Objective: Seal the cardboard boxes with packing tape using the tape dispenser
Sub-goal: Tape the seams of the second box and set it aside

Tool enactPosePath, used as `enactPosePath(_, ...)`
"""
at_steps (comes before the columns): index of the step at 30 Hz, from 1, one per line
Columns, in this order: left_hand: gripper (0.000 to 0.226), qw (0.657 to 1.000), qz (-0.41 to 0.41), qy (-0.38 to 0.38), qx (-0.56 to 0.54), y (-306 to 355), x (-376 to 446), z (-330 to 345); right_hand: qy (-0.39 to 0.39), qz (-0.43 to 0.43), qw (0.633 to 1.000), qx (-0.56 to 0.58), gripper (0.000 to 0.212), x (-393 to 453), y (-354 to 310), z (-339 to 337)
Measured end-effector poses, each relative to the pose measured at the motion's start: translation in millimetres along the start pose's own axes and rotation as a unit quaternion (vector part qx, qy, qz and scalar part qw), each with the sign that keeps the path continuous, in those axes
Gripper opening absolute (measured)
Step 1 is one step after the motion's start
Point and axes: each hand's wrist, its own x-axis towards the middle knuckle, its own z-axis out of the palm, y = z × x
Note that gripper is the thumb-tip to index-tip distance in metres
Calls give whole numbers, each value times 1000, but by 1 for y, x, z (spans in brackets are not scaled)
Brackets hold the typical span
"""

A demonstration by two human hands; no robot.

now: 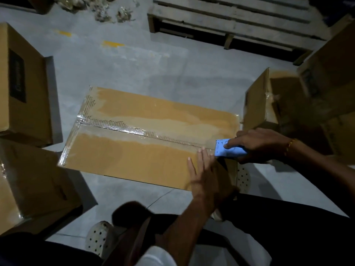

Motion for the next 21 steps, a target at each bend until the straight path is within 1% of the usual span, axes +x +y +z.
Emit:
enactPosePath(2,123,999,-23,10,-29,22,-5,1,2,0,1000,10,60,0,-1,-1)
enactPosePath(5,119,997,-44,31,-54,35,-9,-2,3,3,1000,25,59,-2,-2,-2)
enactPosePath(9,126,996,-67,-7,-52,15,1,0,10,6,999,49,61,0,-12,-1)
enactPosePath(10,126,998,-54,-4,-38,2,1,-2,18,0,998,54,61,3,-18,-1)
enactPosePath(12,129,1000,-1,-12,-1,-30,-2,-9,18,-6,997,73,60,9,-36,-4)
enactPosePath(15,128,998,36,3,54,-97,-16,-28,29,-1,991,133,58,25,-75,-15)
enactPosePath(18,128,993,57,5,102,-164,-24,-43,66,-8,982,175,56,48,-122,-23)
enactPosePath(21,127,992,45,0,117,-210,-30,-53,104,14,970,220,49,67,-166,-32)
